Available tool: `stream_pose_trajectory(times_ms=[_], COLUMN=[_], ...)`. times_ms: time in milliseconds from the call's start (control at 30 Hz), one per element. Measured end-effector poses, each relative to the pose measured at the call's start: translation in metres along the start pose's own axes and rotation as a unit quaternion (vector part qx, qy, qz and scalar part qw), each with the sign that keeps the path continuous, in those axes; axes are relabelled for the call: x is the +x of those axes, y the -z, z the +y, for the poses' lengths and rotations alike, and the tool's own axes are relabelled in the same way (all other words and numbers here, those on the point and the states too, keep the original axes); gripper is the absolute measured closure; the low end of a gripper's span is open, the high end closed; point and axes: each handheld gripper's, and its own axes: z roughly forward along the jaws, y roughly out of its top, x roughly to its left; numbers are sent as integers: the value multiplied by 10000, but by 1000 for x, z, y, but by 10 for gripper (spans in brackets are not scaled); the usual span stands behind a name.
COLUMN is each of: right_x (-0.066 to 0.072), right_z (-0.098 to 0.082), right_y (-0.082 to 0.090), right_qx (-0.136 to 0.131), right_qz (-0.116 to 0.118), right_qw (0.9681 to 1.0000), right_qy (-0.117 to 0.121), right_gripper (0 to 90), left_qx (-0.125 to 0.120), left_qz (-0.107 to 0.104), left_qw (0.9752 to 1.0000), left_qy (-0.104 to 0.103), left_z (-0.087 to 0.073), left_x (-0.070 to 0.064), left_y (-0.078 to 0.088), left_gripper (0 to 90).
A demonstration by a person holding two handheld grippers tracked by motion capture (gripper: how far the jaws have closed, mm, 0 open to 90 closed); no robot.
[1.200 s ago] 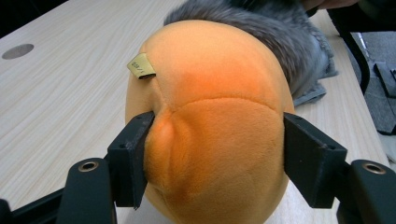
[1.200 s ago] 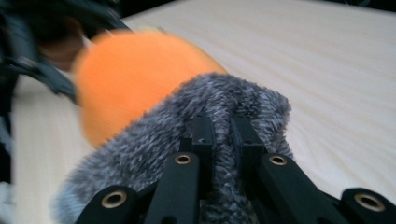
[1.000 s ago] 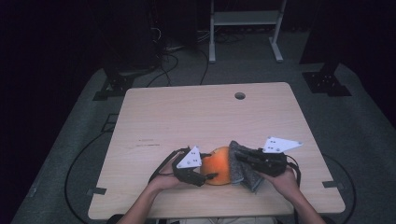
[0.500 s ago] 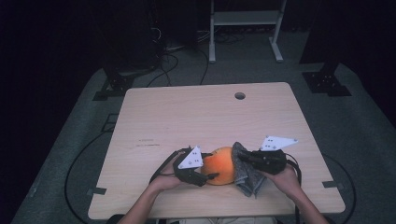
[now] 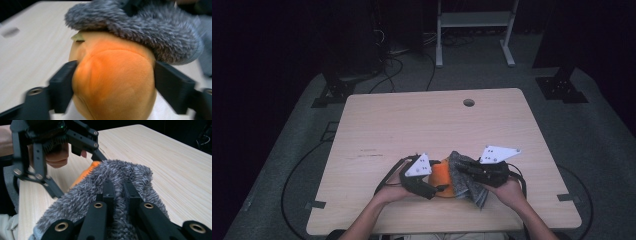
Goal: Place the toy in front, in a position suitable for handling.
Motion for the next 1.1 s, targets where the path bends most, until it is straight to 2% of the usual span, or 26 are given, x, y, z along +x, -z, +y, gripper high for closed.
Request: stream_pose_trajectory(times_ms=[33, 67, 133, 167, 233, 300, 400, 467, 533, 600, 667, 733, 833, 933, 967, 1033, 1100], right_x=[-1, -2, -6, -7, -11, -13, -16, -13, -3, 9, 20, 22, 16, 11, 9, 6, 7], right_z=[-1, -3, -6, -8, -12, -17, -24, -24, -15, -3, 8, 8, 2, -9, -11, -11, -4], right_y=[0, 1, 3, 5, 8, 13, 24, 31, 35, 32, 21, 14, 13, 18, 20, 26, 30], right_qx=[3, -18, -50, -63, -100, -98, 12, -130, -280, -334, -253, -155, -184, -66, -24, -14, -101], right_qz=[-25, -75, -136, -154, -204, -324, -605, -558, -468, -351, -274, -326, -360, -467, -493, -453, -448], right_qw=[10000, 10000, 9999, 9998, 9995, 9990, 9975, 9975, 9983, 9988, 9988, 9984, 9987, 9986, 9986, 9989, 9988], right_qy=[-12, -28, -95, -148, -220, -275, -364, -415, -224, 25, 314, 428, 321, 224, 186, 100, 160], right_gripper=[818, 818, 818, 818, 818, 817, 817, 818, 817, 818, 817, 818, 819, 819, 819, 818, 818], left_qx=[132, 219, 199, 66, -24, -103, -207, -252, -311, -343, -351, -264, -282, -261, -253, -197, -116], left_qz=[39, -57, -240, -330, -210, -154, -122, -73, -45, -11, 26, 116, 79, 76, 94, 147, 153], left_qw=[9995, 9983, 9967, 9967, 9980, 9979, 9967, 9965, 9959, 9951, 9958, 9967, 9957, 9961, 9966, 9984, 9995], left_qy=[274, 545, 752, 741, 592, 613, 769, 795, 853, 923, 848, 758, 876, 836, 778, 503, 246], left_z=[-3, -6, -10, -12, -10, -8, -6, -4, -1, 3, 8, 8, 3, 1, 2, 3, 3], left_x=[6, 12, 16, 16, 12, 12, 12, 10, 8, 5, 0, -1, 4, 4, 3, -1, -4], left_y=[-1, -3, -3, -3, -3, -3, -3, -3, -5, -7, -8, -8, -7, -6, -6, -7, -8], left_gripper=[135, 93, 133, 206, 324, 398, 429, 431, 431, 432, 436, 443, 447, 446, 446, 447, 451])
